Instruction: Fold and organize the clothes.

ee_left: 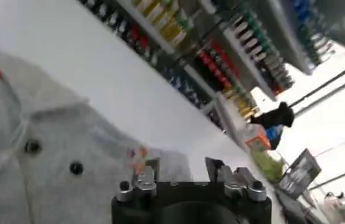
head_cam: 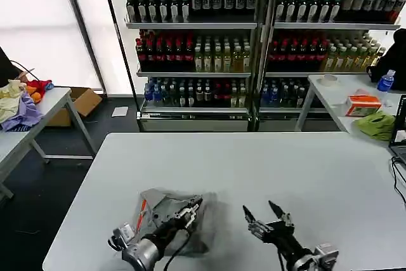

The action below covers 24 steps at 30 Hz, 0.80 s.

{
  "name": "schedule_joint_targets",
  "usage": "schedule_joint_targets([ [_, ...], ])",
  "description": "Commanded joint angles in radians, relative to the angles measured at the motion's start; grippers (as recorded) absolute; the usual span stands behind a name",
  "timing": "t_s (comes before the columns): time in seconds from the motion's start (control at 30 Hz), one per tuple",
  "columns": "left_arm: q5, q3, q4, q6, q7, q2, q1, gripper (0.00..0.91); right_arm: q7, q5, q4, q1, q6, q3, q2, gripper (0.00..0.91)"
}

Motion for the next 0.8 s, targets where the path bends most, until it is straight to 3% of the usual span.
schedule_joint_targets([
  [0.03, 0.051, -0.303, -0.19, 0.0, 0.112, 0.045, 0.066, 0.907, 0.124, 0.091, -0.094, 0.208, -0.148, -0.326, -0.092, 0.907],
  [0.1, 0.055, -0.357, -0.196, -0.001, 0.123, 0.053, 0.093, 0.907, 0.138, 0.068, -0.11, 0.221, -0.155, -0.364, -0.071, 0.907],
  [0.23, 0.125, -0.416, -0.18, -0.019, 0.141, 0.067, 0.136, 0.907, 0.247, 0.044, -0.158, 0.243, -0.175, -0.445, -0.022, 0.907],
  [0.37, 0.167, -0.446, -0.147, -0.024, 0.177, 0.055, 0.138, 0.907, 0.273, 0.083, -0.193, 0.286, -0.149, -0.501, -0.029, 0.907],
  [0.47, 0.31, -0.447, -0.108, -0.051, 0.205, 0.044, 0.132, 0.907, 0.28, 0.107, -0.227, 0.308, -0.144, -0.524, -0.029, 0.907],
  [0.57, 0.307, -0.458, -0.1, -0.052, 0.206, 0.039, 0.146, 0.907, 0.33, 0.104, -0.279, 0.34, -0.19, -0.523, -0.008, 0.887],
  [0.67, 0.381, -0.472, -0.058, -0.066, 0.209, 0.019, 0.137, 0.907, 0.23, 0.063, -0.296, 0.361, -0.127, -0.522, -0.007, 0.0],
  [0.8, 0.403, -0.481, -0.039, -0.071, 0.212, 0.0, 0.155, 0.907, 0.211, 0.025, -0.301, 0.384, -0.119, -0.522, 0.004, 0.0],
])
